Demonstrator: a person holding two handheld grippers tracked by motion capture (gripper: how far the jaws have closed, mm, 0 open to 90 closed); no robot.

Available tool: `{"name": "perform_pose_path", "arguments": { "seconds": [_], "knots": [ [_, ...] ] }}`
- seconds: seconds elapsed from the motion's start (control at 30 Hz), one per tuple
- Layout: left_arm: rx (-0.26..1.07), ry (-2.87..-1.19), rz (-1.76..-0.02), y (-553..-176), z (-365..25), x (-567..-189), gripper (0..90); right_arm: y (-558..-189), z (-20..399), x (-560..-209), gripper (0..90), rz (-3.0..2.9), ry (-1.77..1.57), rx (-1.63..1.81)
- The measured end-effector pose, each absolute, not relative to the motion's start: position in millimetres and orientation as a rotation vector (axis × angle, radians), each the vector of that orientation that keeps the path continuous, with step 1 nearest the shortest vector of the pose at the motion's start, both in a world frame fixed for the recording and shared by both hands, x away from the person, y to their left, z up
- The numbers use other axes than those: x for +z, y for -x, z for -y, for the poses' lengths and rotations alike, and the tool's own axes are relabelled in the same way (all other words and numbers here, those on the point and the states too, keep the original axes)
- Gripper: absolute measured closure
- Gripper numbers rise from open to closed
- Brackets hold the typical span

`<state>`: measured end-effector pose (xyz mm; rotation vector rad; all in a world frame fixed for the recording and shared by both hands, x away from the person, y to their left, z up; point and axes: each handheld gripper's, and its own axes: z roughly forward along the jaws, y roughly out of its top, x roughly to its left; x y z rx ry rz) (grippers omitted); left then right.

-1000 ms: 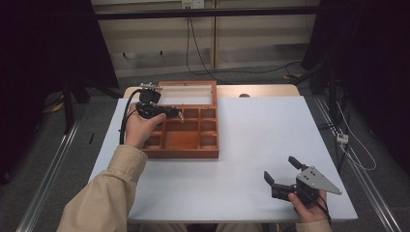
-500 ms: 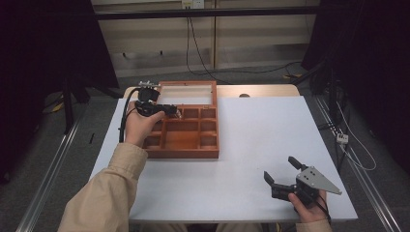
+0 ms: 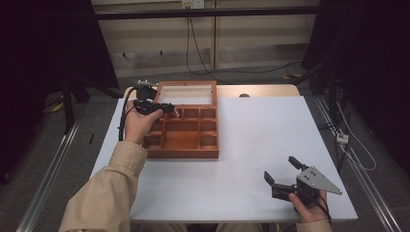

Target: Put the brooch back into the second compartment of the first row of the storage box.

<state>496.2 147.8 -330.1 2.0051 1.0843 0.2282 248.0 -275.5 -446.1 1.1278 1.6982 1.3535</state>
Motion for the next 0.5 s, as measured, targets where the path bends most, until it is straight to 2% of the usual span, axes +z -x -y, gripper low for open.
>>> {"name": "perform_pose_path", "arguments": {
  "seconds": [0.5],
  "knots": [
    [0.249, -2.0, -1.095, -501.8, -148.5, -331.8, 79.7, -247.9, 276.1, -446.2, 1.4, -1.695, -1.132, 1.352]
  ]
}}
